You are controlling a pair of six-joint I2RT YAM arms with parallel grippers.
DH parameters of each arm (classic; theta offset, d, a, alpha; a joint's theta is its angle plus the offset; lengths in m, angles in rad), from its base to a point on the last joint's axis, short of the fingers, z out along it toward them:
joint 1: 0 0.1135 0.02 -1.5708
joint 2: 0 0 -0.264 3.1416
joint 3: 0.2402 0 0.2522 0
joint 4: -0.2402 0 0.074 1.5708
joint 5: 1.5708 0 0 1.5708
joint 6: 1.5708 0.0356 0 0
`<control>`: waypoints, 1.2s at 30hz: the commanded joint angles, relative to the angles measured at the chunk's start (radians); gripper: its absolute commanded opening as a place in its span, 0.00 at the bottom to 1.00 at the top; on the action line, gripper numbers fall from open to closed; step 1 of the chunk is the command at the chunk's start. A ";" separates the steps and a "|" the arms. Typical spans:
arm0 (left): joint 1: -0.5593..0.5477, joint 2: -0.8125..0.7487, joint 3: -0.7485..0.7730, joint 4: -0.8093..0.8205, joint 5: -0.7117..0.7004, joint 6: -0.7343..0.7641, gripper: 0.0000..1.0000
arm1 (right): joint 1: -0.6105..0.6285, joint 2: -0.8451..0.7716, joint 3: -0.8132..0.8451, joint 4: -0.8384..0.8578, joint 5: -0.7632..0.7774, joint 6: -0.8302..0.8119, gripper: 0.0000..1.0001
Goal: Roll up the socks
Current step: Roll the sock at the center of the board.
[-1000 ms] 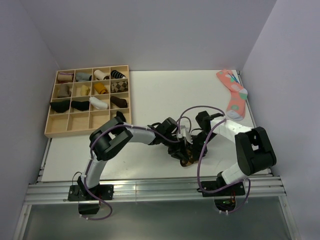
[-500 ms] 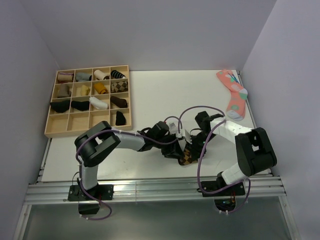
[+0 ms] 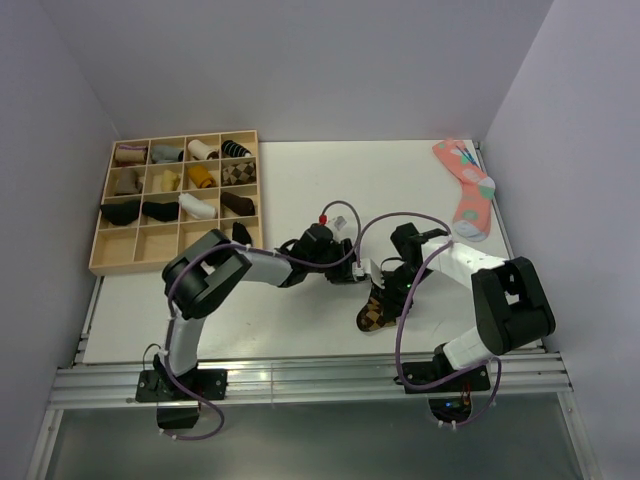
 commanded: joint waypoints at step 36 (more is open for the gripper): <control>0.000 0.333 0.297 -0.154 0.325 0.364 0.19 | 0.003 0.025 -0.029 0.020 0.113 -0.019 0.25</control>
